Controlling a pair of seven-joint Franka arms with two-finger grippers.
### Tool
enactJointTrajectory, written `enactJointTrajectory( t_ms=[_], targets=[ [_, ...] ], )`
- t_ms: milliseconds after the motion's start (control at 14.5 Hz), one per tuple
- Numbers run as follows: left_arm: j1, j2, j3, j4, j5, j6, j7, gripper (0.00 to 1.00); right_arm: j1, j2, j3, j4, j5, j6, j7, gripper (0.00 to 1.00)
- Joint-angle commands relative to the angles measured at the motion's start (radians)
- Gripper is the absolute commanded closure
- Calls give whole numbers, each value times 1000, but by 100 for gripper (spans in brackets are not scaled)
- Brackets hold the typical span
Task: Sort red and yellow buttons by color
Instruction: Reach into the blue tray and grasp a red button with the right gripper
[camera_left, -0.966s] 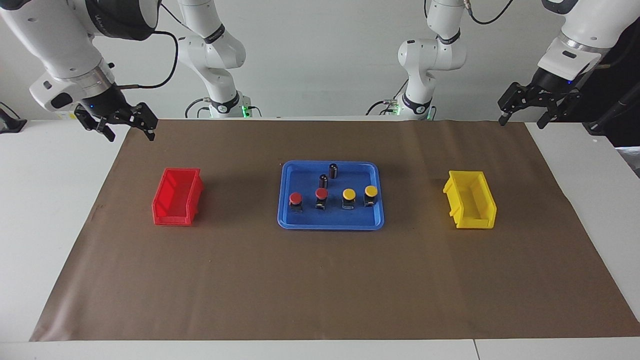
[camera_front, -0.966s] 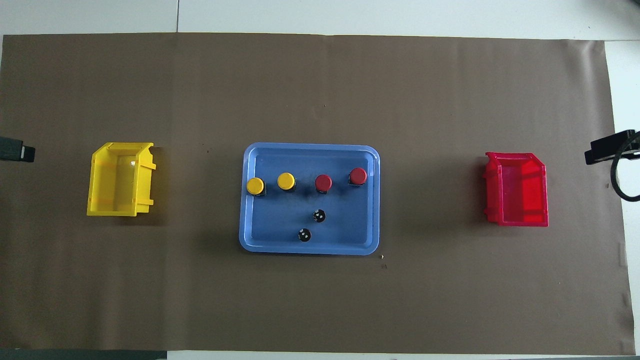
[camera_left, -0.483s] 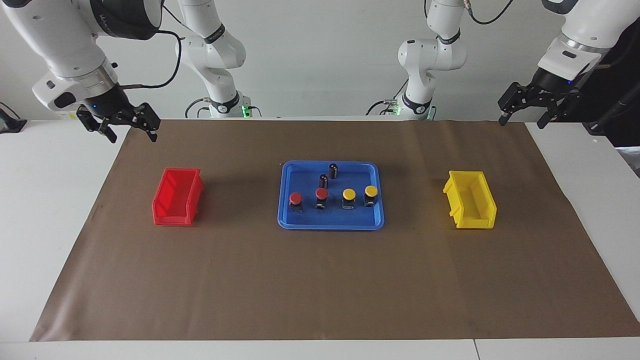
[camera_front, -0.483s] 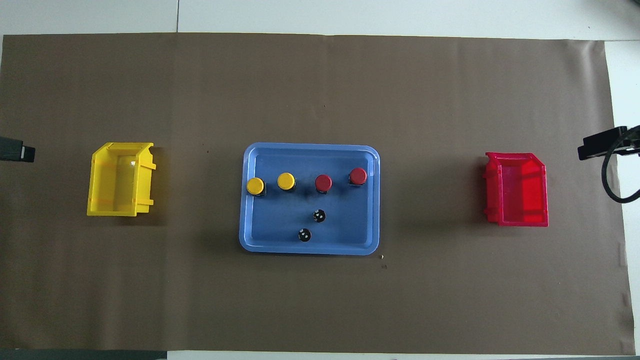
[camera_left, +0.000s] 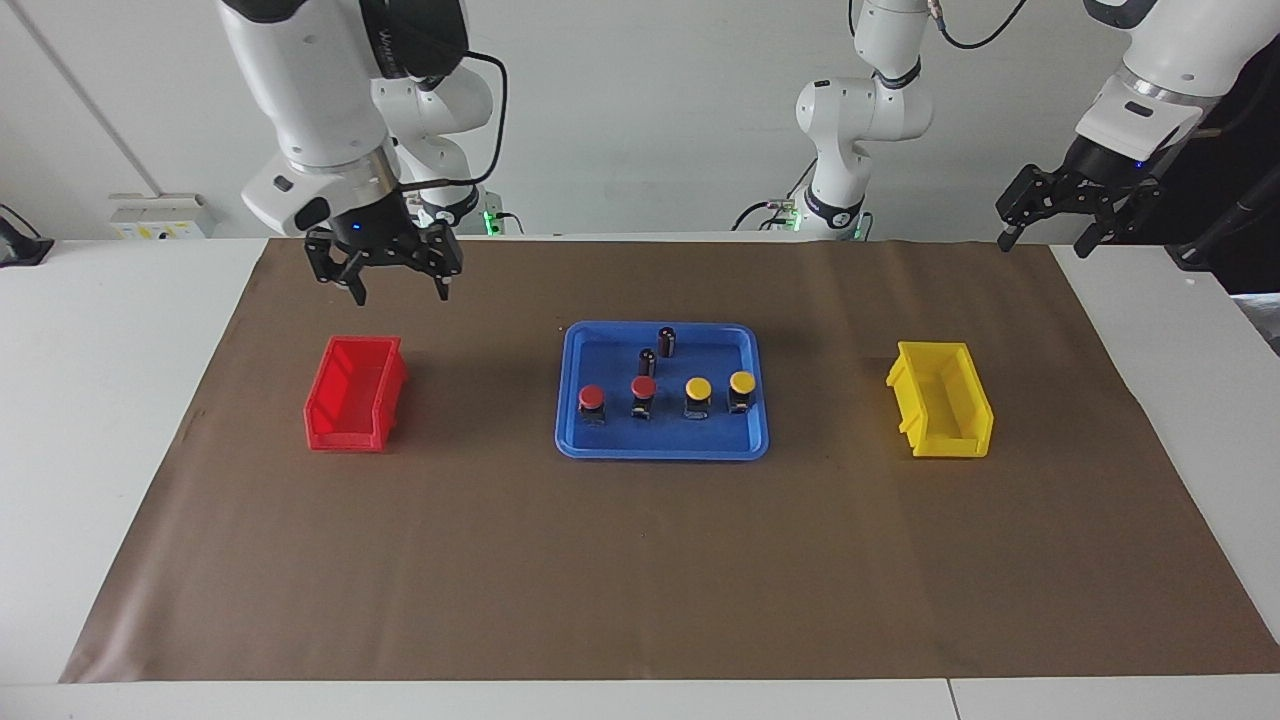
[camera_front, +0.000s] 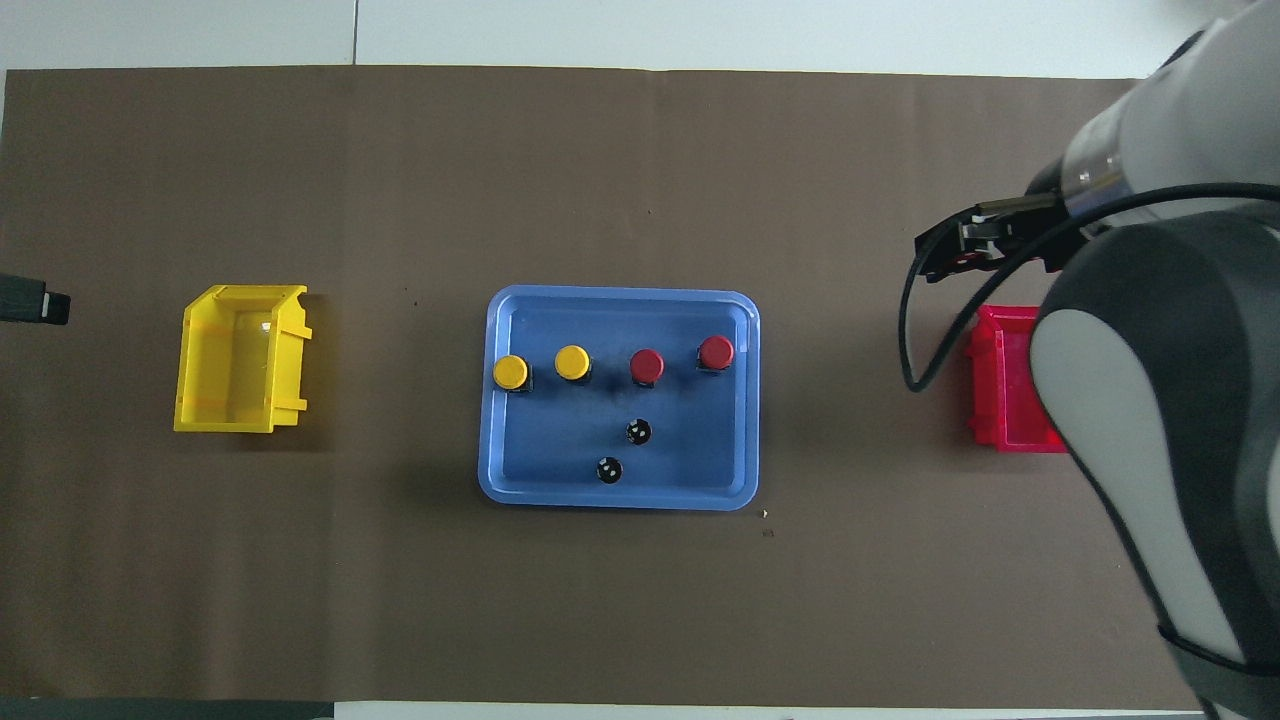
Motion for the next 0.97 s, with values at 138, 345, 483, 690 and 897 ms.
enactJointTrajectory(
  t_ms=[138, 345, 483, 690, 897],
  targets=[
    [5, -6, 1, 5, -15, -19, 13, 0, 135, 83, -4, -124, 0, 269, 211, 0],
    [5, -6, 1, 5, -15, -17, 13, 0, 170, 97, -4, -248, -8, 412, 242, 0],
    [5, -6, 1, 5, -15, -19, 13, 0, 178, 105, -3, -316, -10, 498, 242, 0],
    [5, -6, 1, 5, -15, -19, 13, 0, 198, 106, -1, -390, -10, 549, 242, 10],
    [5, -6, 1, 5, -15, -19, 13, 0, 230, 140, -3, -413, -11, 586, 242, 16]
  ],
)
